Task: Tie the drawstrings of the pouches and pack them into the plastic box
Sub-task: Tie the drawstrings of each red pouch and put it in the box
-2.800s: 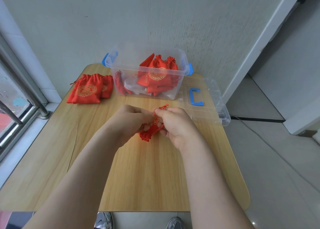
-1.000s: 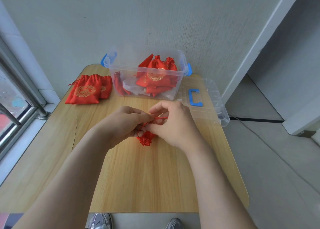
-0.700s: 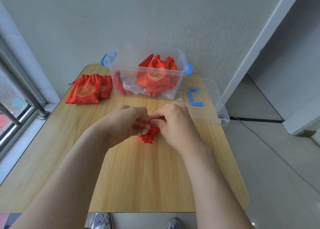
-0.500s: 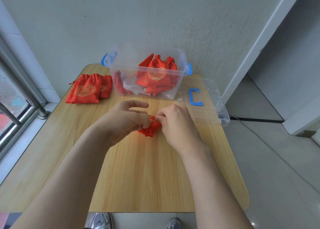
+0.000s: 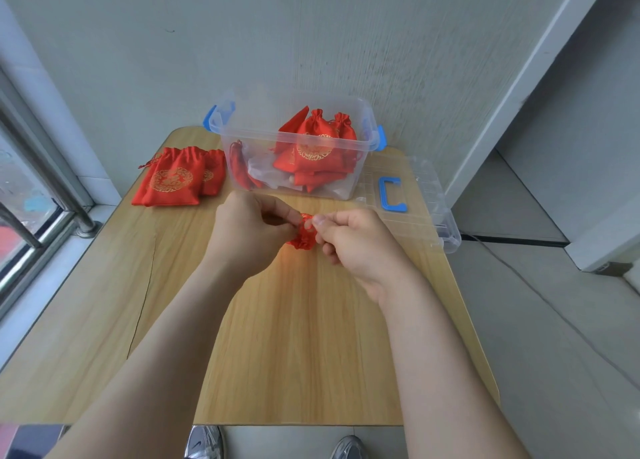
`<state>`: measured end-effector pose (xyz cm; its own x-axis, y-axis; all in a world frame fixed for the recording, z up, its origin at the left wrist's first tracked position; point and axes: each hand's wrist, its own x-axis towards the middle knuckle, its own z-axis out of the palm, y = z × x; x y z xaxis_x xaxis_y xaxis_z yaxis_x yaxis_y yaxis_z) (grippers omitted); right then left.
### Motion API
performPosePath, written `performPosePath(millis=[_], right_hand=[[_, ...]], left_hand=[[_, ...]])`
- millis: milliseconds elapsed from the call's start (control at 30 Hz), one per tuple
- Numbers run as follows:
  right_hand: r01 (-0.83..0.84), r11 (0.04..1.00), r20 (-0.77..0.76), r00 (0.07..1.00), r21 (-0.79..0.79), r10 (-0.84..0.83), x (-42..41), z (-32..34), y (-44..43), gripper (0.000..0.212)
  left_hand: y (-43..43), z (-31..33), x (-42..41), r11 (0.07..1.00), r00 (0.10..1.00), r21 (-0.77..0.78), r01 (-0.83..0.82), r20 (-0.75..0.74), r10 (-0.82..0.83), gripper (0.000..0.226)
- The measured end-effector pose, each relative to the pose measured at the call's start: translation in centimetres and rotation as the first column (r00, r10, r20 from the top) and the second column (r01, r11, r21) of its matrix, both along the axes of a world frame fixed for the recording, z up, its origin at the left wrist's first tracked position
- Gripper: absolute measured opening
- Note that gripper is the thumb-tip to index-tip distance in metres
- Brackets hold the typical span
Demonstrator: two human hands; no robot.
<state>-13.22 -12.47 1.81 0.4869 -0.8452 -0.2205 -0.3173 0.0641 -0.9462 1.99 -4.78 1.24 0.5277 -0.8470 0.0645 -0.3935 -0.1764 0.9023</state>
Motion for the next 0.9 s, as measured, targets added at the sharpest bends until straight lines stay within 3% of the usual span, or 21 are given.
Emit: performPosePath(millis=[167,333,567,700,900], right_hand=[[0.075,0.995,0.082,0.993,0.070,-0.081,0.2,-0.4,-0.2,0.024],[0.148,0.985,0.074,0.985,0.090,-0.154,0.2,-0.8,-0.7,0.017],[0.156,0.983,0.085,0.983,0.097,-0.164,0.2,-0.7,-0.7,0.022],[0.117,0.987,0.080,0.989,0.112,-0.126,0.1,-0.4,-0.5,0.026],[0.151,0.984,0.060,0.986,0.091,-0.157,0.1,-0.6,-0.7,0.026]], left_hand=[[0.1,0.4,-0.2,0.988,0.992,0.093,0.124,0.015,-0.126,0.035],[0.2,0.7,-0.5,0.963,0.974,0.147,0.227,-0.048,-0.222,0.017],[-0.1,-0.2,0.0,0.977,0.981,0.094,0.191,-0.052,-0.187,0.004],[-0.1,-0.4,-0.1,0.972,0.976,0.090,0.216,-0.020,-0.215,0.018],[-0.3,-0.6,0.0,0.982,0.980,0.038,0.186,0.061,-0.188,0.015]])
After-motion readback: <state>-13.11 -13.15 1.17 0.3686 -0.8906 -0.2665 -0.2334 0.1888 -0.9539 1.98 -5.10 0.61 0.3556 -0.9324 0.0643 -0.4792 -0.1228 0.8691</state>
